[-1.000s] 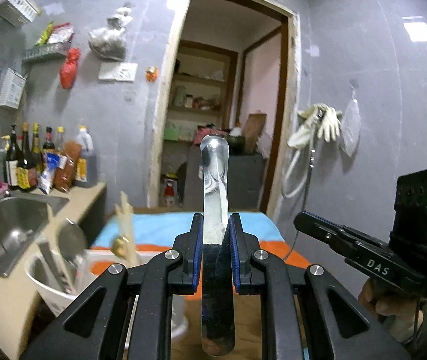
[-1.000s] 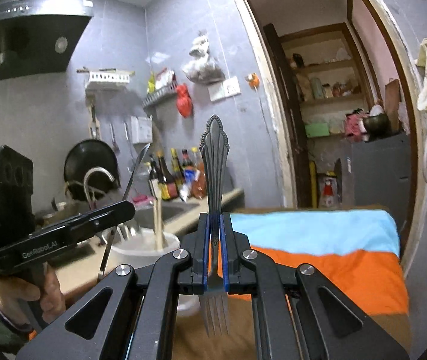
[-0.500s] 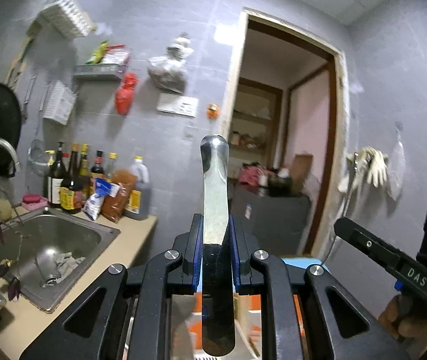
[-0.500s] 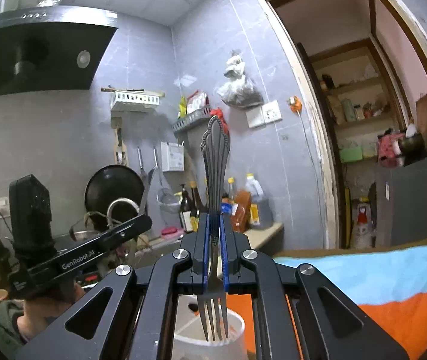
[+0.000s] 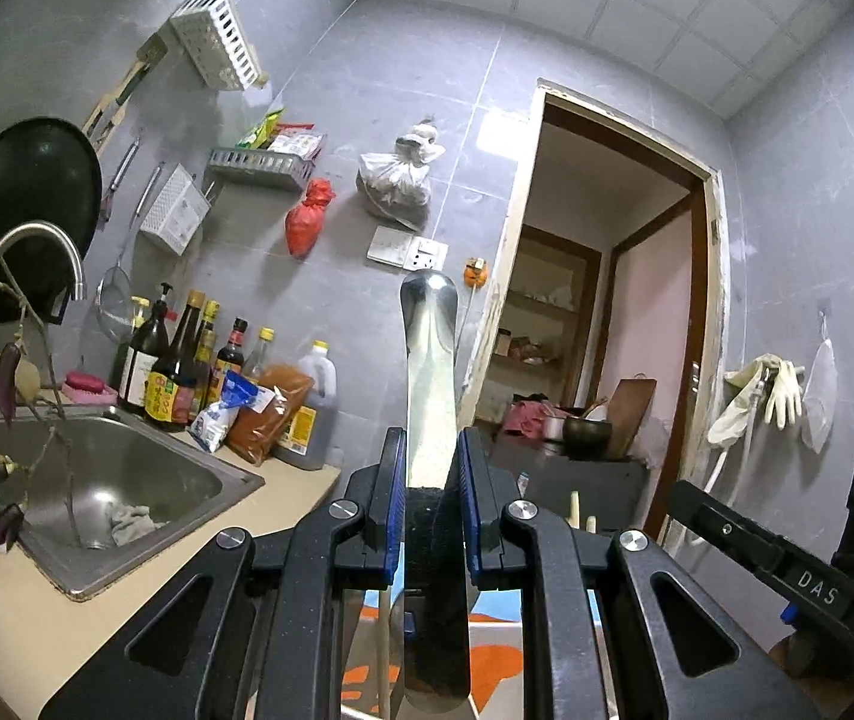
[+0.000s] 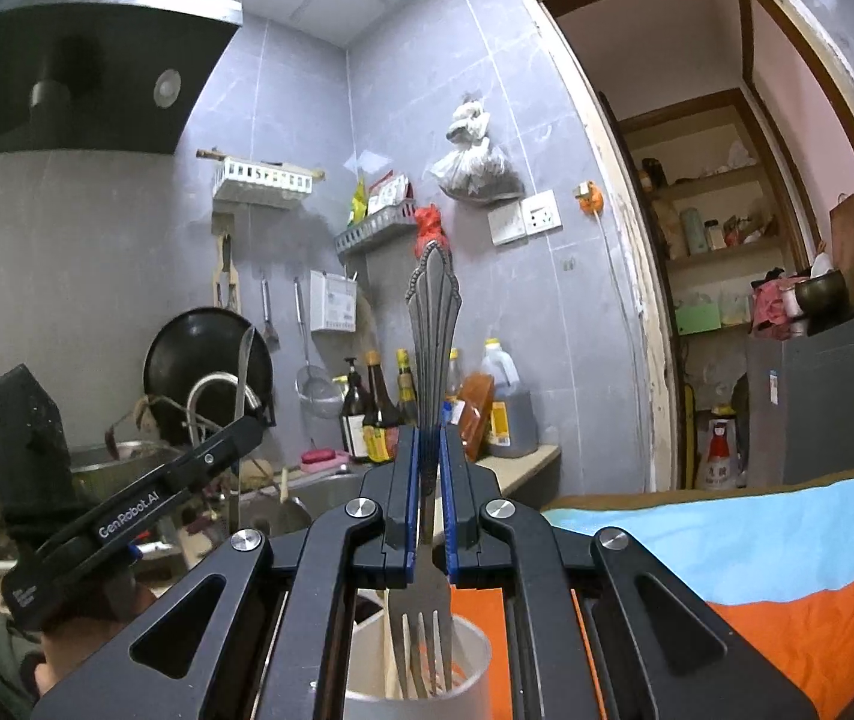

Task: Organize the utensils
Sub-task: 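Lower the knife into the caddy with left while right drops the fork in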

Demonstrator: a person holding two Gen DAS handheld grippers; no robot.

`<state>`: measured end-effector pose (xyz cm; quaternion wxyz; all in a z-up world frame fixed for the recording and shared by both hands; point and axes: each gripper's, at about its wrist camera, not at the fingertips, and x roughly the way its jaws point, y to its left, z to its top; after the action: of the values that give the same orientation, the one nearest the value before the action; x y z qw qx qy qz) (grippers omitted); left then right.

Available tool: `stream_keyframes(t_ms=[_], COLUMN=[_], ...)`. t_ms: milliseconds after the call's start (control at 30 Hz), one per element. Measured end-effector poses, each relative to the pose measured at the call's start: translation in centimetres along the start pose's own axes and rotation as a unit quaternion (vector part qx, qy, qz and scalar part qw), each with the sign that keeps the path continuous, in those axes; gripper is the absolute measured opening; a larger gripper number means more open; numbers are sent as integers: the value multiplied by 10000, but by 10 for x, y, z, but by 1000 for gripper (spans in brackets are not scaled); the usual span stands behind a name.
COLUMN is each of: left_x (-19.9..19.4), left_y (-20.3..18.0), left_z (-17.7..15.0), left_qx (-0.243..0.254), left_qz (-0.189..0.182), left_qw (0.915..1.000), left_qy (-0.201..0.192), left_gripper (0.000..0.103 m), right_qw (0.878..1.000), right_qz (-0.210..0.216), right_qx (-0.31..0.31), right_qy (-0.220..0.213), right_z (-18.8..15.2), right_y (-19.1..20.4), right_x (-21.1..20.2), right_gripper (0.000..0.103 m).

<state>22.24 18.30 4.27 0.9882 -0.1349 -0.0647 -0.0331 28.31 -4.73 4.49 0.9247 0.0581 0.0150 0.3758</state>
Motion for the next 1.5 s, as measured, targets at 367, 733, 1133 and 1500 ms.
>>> stream_keyframes(t_ms=[367,733,1133,1500], left_x=[-9,-13,-16,-20], left_y=[-12,-14,-12,-19], left_z=[-16,-11,-27,-18], left_qx=[346,398,475,169], left_qz=[79,105,-100,-184], left_qw=[9993,9987,9908,9835], left_qy=[-122,298,1262,1790], left_gripper=[13,13,14,31], right_qw=[9991,9964,9944,9936], right_qz=[-1,53,83,30], right_qx=[69,232,274,395], right_qy=[409,816,1022,1056], right_z=[-15,-21,-25,-18], right_y=[-4,-12,-11,-10], right_x=[2,0,-3,-15], right_gripper=[5,5,7,16])
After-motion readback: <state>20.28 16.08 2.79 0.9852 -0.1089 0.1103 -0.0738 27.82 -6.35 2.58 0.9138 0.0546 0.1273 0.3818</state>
